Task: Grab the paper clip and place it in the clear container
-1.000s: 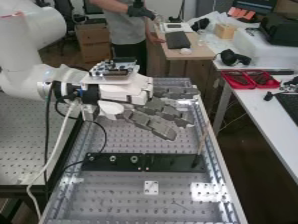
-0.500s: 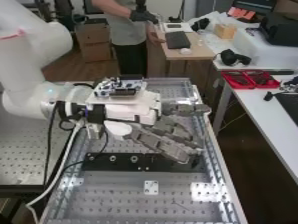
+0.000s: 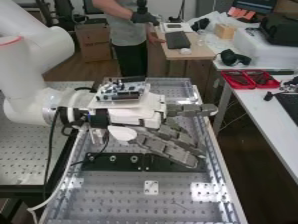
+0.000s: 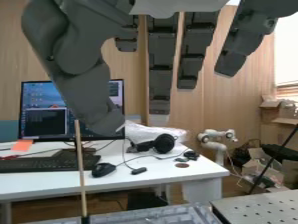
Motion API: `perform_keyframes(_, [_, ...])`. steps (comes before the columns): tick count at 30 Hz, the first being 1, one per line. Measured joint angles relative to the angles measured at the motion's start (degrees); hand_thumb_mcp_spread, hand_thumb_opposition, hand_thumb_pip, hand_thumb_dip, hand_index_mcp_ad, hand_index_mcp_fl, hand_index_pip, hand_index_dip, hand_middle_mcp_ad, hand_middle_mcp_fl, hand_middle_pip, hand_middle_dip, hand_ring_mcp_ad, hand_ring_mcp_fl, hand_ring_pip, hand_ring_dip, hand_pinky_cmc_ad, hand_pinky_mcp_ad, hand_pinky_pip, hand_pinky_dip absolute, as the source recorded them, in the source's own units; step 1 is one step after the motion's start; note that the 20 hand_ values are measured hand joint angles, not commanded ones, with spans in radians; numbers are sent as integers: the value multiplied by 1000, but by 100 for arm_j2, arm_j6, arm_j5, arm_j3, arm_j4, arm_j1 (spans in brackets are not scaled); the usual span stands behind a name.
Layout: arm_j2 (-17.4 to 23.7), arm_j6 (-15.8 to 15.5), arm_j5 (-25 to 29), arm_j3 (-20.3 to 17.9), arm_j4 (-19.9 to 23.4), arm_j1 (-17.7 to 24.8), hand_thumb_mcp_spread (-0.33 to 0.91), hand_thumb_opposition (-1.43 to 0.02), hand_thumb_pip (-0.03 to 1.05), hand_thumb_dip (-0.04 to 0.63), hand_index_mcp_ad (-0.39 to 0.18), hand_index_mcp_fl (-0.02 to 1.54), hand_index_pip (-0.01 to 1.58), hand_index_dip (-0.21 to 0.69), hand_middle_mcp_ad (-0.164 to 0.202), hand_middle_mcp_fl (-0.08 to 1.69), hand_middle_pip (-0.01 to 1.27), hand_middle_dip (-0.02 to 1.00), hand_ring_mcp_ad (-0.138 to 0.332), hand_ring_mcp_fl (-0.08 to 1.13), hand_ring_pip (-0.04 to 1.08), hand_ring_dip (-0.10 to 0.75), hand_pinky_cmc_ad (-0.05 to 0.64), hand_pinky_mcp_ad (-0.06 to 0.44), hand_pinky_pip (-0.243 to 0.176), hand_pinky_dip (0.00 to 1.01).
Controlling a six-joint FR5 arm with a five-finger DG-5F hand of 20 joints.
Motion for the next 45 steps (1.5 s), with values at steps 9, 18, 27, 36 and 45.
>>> perform_keyframes(9, [-99, -155, -245, 88, -93, -109, 510, -815, 693, 288, -96, 23, 87, -182, 59, 600, 264, 511, 70, 326, 82, 286, 346, 250, 33, 194])
perform_keyframes(18, [-276, -140, -509, 164, -49, -281, 527, -815, 684, 288, -110, 23, 87, -182, 56, 607, 344, 525, 52, 365, 79, 304, 363, 248, 37, 194])
perform_keyframes(27, [-426, -89, -729, 279, -103, -395, 538, -815, 684, 288, -108, 17, 101, -182, 58, 604, 463, 557, 56, 412, 75, 367, 380, 250, 51, 195])
perform_keyframes(36, [-509, -63, -846, 362, -94, -423, 559, -817, 665, 290, -129, 23, 119, -182, 47, 611, 525, 607, 35, 443, 84, 436, 417, 248, 51, 195])
perform_keyframes(45, [-562, -69, -868, 405, -68, -438, 600, -834, 660, 288, -138, 26, 115, -182, 42, 616, 572, 621, 37, 463, 82, 468, 429, 248, 58, 190])
